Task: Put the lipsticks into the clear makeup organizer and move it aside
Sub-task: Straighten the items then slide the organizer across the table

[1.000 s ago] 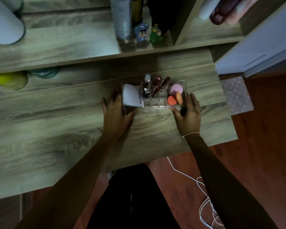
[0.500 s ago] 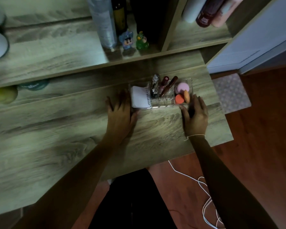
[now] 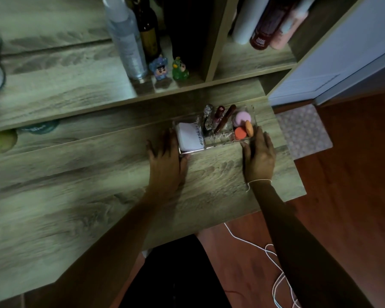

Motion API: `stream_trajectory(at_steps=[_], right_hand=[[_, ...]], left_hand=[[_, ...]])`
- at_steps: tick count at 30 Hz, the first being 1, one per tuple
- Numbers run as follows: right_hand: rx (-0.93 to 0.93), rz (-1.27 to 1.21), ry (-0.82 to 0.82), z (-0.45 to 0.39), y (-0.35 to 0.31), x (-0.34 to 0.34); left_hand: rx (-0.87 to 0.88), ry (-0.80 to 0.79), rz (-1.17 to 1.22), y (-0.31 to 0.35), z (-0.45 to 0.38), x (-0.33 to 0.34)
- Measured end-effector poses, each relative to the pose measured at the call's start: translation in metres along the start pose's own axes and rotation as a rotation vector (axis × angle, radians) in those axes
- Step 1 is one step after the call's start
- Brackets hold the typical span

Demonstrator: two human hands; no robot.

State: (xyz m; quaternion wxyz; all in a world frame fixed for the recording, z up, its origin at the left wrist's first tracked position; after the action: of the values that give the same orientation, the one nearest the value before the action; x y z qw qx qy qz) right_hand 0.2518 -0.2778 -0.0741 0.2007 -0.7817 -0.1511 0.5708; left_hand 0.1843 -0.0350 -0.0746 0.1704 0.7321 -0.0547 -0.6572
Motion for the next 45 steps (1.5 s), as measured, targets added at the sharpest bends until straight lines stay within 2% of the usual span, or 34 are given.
stream_trajectory(at_steps=[12,28,45], right_hand=[[-0.077,0.042,-0.035,0.018,-0.006,0.001],[-0.038,0.118,-0.106,0.011,-0.007,0.011],[-0.016,0.072,-0.115,0.008,-0.011,0.006]], left_hand=[[0.053,-0.03,0.015,0.003,0.019,-0.005],[0.076,-0.115,0.003,-0.001,0.019,-0.001],[0.09,-0.091,-0.009,0.0,0.013,-0.002]])
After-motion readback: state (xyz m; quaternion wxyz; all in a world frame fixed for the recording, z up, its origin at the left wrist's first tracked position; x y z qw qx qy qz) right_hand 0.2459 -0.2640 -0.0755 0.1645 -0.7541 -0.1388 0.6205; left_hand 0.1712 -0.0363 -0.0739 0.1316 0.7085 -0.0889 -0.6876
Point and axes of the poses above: each hand's wrist, its own z-axis away from the middle knuckle, its own x-axis out of the palm, y = z × x, the point moved 4 cm from there along -z, towards the middle knuckle, and after that the axes turned 10 degrees about y, right-handed, at the moved point
